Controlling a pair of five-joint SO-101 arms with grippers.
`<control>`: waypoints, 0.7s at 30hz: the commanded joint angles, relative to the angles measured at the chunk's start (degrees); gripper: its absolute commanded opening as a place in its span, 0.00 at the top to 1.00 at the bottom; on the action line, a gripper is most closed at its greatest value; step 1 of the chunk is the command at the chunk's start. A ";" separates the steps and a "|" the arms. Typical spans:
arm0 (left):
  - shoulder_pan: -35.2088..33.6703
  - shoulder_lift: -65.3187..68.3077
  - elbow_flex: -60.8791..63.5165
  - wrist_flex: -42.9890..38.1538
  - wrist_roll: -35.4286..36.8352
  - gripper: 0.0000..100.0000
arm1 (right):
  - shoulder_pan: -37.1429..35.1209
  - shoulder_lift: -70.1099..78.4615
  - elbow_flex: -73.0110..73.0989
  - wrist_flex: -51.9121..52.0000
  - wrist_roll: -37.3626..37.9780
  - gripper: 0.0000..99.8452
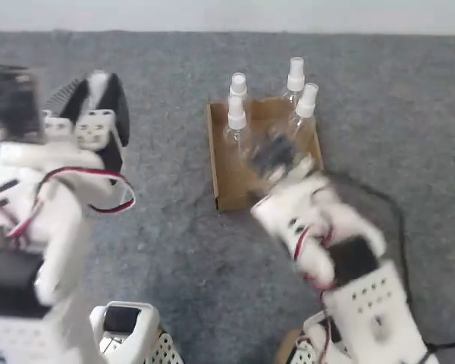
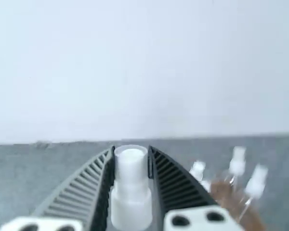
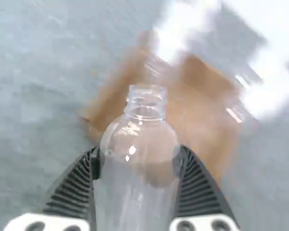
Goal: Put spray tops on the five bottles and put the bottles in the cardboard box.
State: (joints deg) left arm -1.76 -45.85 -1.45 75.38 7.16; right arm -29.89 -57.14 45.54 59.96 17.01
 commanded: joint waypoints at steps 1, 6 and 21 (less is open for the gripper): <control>0.26 -1.32 -5.58 -2.73 11.96 0.99 | -11.03 -6.29 9.49 -12.18 -5.63 0.99; 0.35 -1.49 -5.58 -1.49 21.01 0.99 | -13.49 -6.11 15.56 -21.05 -9.23 0.99; 0.44 -1.58 9.19 -12.31 27.43 0.99 | -17.80 -6.29 25.14 -38.02 -9.67 0.99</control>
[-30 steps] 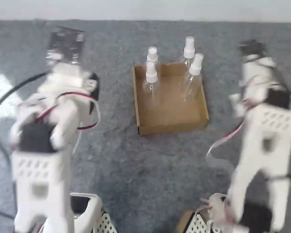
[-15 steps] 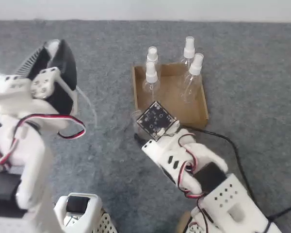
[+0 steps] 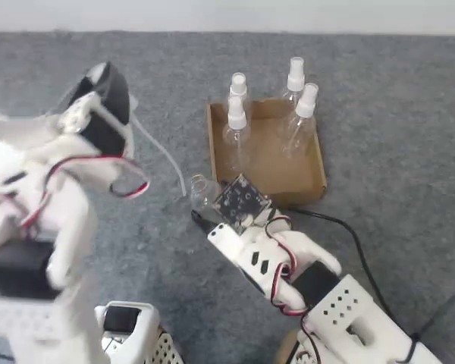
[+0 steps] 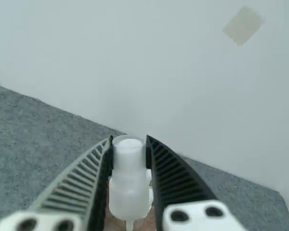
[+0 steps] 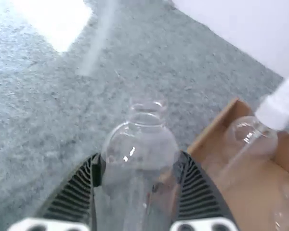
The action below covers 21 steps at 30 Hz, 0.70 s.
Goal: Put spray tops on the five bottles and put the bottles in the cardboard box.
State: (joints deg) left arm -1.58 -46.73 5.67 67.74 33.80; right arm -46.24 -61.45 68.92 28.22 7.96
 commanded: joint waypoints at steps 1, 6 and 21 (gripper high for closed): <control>0.18 -0.70 2.33 -4.84 0.79 0.99 | -1.45 -1.98 2.29 -6.81 -0.62 0.99; 0.18 -0.18 3.30 -5.54 0.70 0.99 | -1.54 -1.98 2.55 -6.73 -0.62 0.99; 0.18 -0.35 13.14 -14.95 0.35 0.99 | -1.63 -1.98 2.99 -6.55 -0.62 0.99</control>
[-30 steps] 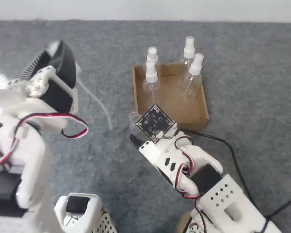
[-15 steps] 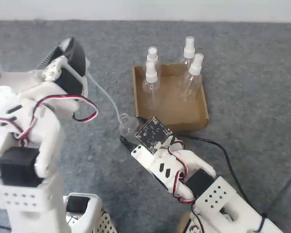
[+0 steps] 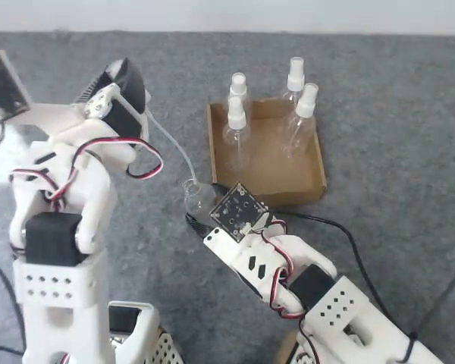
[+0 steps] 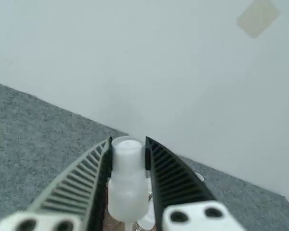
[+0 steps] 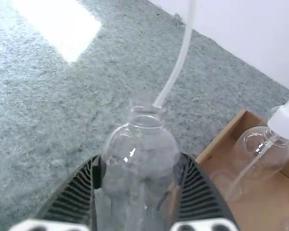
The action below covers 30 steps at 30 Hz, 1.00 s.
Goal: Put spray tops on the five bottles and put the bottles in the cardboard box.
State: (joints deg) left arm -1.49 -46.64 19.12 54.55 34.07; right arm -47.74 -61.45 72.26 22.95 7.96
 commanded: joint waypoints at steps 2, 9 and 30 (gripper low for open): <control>-0.26 -0.44 -0.04 -1.67 0.09 0.99 | -0.13 -1.98 -0.35 -1.27 -0.62 0.99; -0.35 -0.88 -0.40 -1.67 -1.93 0.99 | -0.13 -1.98 -0.35 -1.27 -0.62 0.99; -0.53 -0.88 -5.14 -1.32 -3.69 0.99 | -0.13 -1.98 -0.35 0.31 -0.62 0.99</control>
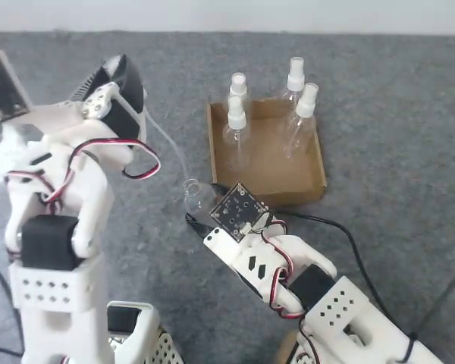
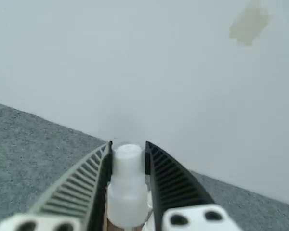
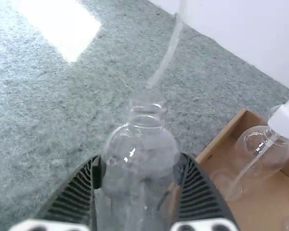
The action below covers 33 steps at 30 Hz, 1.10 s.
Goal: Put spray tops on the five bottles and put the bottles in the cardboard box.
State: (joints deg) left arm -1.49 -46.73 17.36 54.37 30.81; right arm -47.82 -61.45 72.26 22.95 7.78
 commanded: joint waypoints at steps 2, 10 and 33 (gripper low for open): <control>-0.53 -0.79 -3.30 -1.14 -0.44 0.99 | -0.04 -1.98 -0.35 0.31 -0.44 0.99; 0.09 -0.70 -0.22 1.05 -0.26 0.99 | -0.04 -1.98 -0.44 0.13 -0.44 0.99; 8.97 -0.79 7.69 16.44 -9.67 0.99 | 2.95 -3.21 3.78 -7.96 -0.62 0.99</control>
State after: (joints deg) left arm 5.54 -46.64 23.43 69.05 25.45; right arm -47.82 -61.45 76.22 21.63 7.78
